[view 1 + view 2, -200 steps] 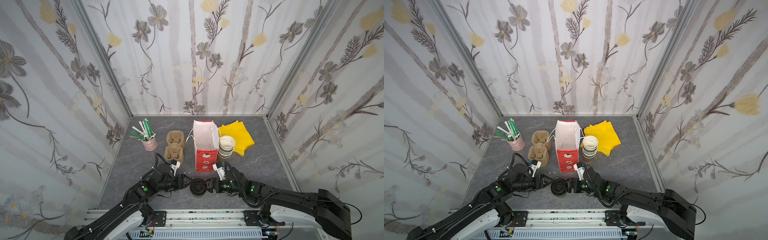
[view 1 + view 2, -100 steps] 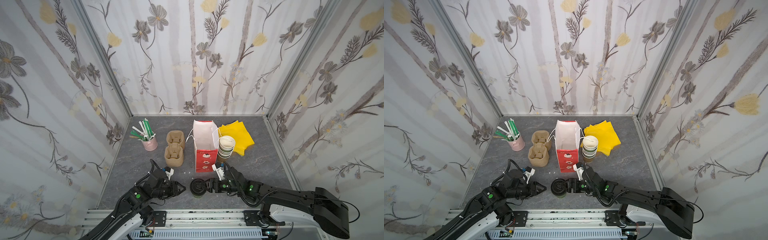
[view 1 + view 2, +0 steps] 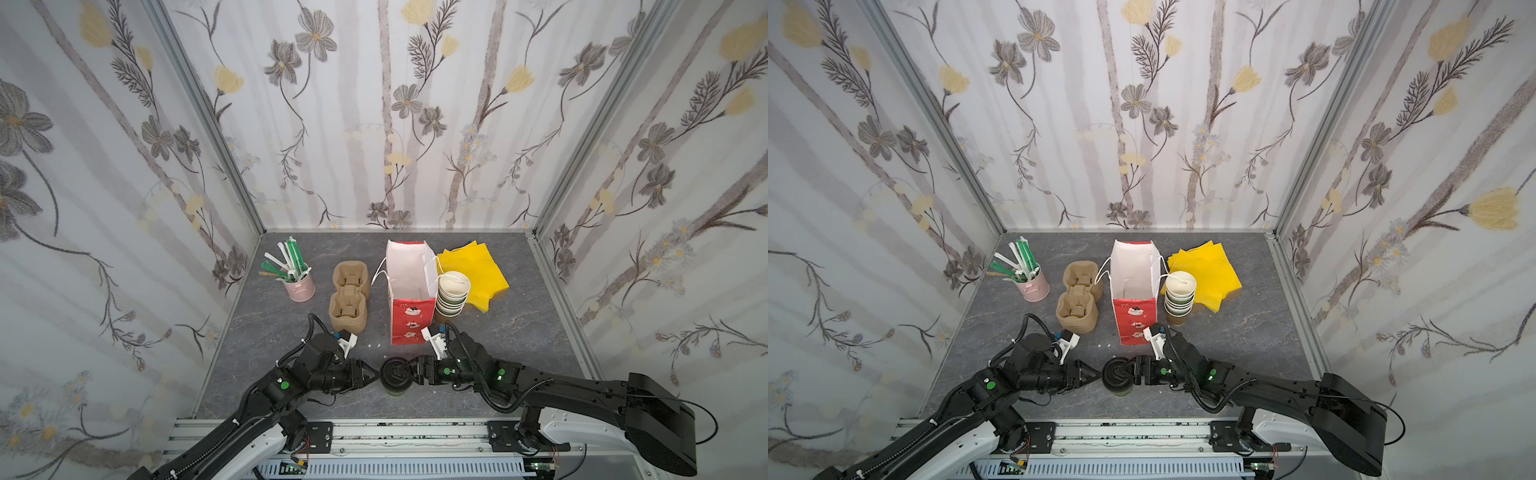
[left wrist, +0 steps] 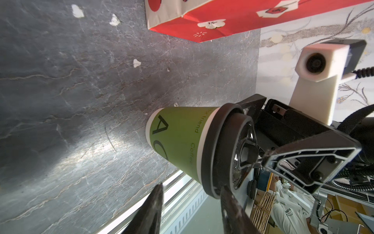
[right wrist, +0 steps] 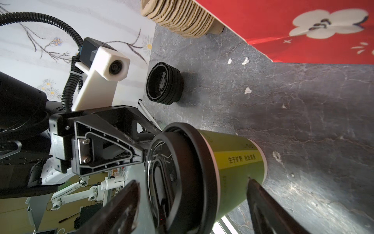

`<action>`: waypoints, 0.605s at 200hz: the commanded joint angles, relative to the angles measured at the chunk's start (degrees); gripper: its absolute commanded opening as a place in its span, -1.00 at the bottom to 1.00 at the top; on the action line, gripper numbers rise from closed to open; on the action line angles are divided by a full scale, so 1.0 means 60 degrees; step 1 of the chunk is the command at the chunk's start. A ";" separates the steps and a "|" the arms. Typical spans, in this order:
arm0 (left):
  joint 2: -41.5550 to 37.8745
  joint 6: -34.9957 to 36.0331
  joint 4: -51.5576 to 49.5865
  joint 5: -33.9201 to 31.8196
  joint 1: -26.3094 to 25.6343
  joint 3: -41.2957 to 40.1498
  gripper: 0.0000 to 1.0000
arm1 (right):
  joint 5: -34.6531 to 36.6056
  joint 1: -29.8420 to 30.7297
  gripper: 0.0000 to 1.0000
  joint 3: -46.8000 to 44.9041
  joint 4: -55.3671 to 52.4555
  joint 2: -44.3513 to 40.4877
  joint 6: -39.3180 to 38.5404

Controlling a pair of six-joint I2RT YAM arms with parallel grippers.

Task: Pack a coffee takeout order
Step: Close the lid on the coffee cup.

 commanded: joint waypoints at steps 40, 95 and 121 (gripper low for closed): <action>0.0396 -0.0039 0.0779 0.0206 -0.0023 -0.0050 -0.07 | -0.0039 0.0007 0.66 0.0114 0.0223 0.0004 -0.0107; 0.0572 -0.0039 0.0905 0.0214 -0.0059 -0.0152 -0.11 | -0.0079 0.0049 0.64 0.0120 0.0237 0.0149 -0.0107; 0.0620 -0.0091 0.0920 0.0184 -0.0076 -0.0313 -0.18 | -0.0053 0.0073 0.63 0.0138 0.0181 0.0224 -0.0084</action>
